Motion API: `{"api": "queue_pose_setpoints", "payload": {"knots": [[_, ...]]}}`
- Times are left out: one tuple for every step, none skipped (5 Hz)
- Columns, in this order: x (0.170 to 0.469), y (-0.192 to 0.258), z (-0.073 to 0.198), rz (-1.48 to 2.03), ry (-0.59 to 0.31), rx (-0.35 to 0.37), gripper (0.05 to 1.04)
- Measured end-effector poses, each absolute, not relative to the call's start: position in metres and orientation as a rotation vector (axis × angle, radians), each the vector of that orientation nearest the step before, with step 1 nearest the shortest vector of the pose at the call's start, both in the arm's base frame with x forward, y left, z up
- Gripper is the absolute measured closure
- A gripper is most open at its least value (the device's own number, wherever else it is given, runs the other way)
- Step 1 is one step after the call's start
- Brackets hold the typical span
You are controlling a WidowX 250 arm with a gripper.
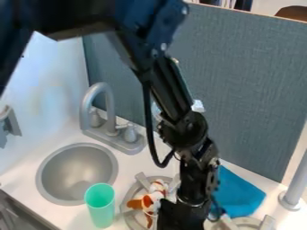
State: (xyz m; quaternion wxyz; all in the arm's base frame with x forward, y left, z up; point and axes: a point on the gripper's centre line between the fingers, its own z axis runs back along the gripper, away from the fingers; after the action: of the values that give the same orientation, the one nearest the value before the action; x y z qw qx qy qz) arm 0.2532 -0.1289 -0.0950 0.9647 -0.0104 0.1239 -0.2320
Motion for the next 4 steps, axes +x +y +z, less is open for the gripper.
{"api": "queue_pose_setpoints", "payload": {"knots": [[0.253,-0.134,-0.112,-0.450,0.301,-0.004,0.165],[0.258,-0.141,-0.112,-0.438,0.285,-0.006,0.379],[0.256,-0.146,-0.112,-0.435,0.268,-0.009,0.388],[0.258,-0.161,-0.084,-0.468,0.176,-0.013,0.388]]}}
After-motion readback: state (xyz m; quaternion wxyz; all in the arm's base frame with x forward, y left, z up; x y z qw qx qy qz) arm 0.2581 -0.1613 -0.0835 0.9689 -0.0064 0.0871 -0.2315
